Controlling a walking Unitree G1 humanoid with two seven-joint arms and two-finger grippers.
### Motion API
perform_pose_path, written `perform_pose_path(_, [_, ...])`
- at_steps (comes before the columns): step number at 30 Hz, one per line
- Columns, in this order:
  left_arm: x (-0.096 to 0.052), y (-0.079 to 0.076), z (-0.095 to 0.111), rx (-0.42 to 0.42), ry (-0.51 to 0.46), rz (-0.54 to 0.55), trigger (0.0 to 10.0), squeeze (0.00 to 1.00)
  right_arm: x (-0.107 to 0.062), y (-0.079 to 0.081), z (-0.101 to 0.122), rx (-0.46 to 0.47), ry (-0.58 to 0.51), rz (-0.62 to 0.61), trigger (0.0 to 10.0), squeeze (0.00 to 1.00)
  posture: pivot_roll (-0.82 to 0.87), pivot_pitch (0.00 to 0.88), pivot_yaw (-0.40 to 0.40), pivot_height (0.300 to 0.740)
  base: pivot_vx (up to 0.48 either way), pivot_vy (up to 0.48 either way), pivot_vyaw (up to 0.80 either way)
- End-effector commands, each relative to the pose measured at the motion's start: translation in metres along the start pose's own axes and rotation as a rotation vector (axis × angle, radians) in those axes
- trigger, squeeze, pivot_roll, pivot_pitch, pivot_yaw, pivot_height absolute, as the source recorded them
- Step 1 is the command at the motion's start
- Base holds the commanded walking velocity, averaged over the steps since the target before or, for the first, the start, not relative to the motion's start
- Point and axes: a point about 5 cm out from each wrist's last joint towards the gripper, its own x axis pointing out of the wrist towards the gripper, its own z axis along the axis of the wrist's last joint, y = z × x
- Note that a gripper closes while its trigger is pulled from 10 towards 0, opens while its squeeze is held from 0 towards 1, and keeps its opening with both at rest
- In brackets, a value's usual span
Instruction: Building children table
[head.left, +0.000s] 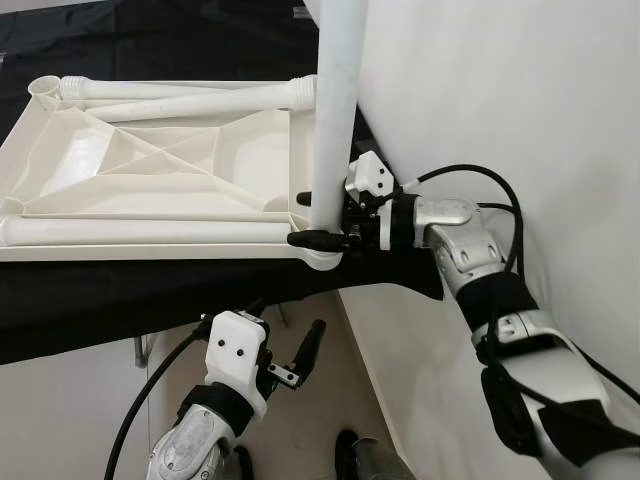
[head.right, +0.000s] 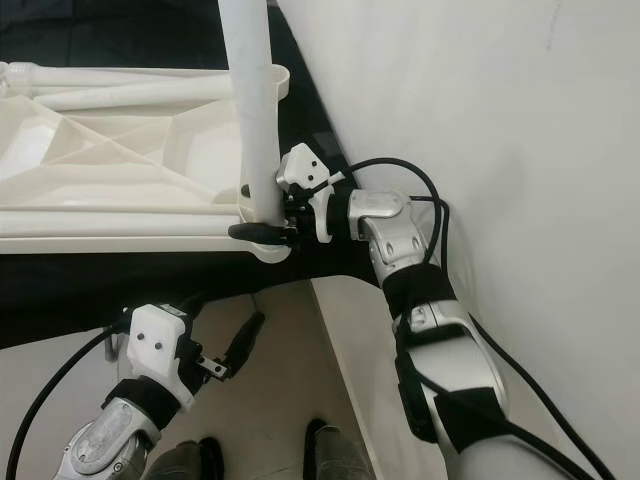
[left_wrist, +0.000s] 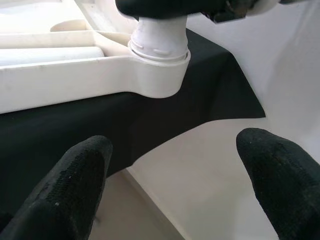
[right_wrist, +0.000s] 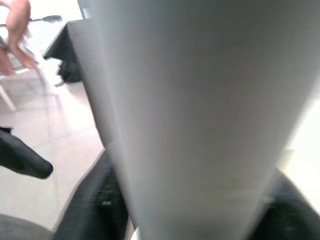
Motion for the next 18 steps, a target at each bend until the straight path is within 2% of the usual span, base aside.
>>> perform_pose_path(1, [-0.003, -0.002, -0.003, 0.001, 0.022, 0.001, 10.0, 0.00, 0.003, 0.001, 0.005, -0.009, -0.026, 0.049, 0.0, 0.00, 0.12, 0.265, -0.053, 0.740, 0.000, 0.000, 0.00])
perform_pose_path(6, [-0.003, -0.002, -0.004, 0.001, 0.026, -0.001, 10.0, 0.00, 0.002, -0.001, 0.006, -0.012, -0.026, 0.091, 0.0, 0.00, 0.12, 0.256, -0.052, 0.740, 0.000, 0.000, 0.00])
perform_pose_path(12, [-0.004, -0.003, -0.006, -0.003, 0.033, -0.009, 10.0, 0.00, 0.000, -0.001, 0.002, -0.005, -0.050, 0.084, 0.0, 0.00, 0.11, 0.242, -0.047, 0.740, 0.000, 0.000, 0.00])
perform_pose_path(17, [-0.006, -0.004, -0.007, -0.009, 0.037, -0.016, 10.0, 0.00, -0.003, 0.003, -0.010, 0.012, -0.067, -0.013, 0.0, 0.00, 0.10, 0.244, -0.046, 0.740, 0.000, 0.000, 0.00])
perform_pose_path(18, [-0.006, -0.005, -0.007, -0.010, 0.039, -0.020, 10.0, 0.00, -0.001, 0.006, -0.022, 0.051, -0.046, -0.126, 0.0, 0.00, 0.10, 0.247, -0.050, 0.740, 0.000, 0.000, 0.00])
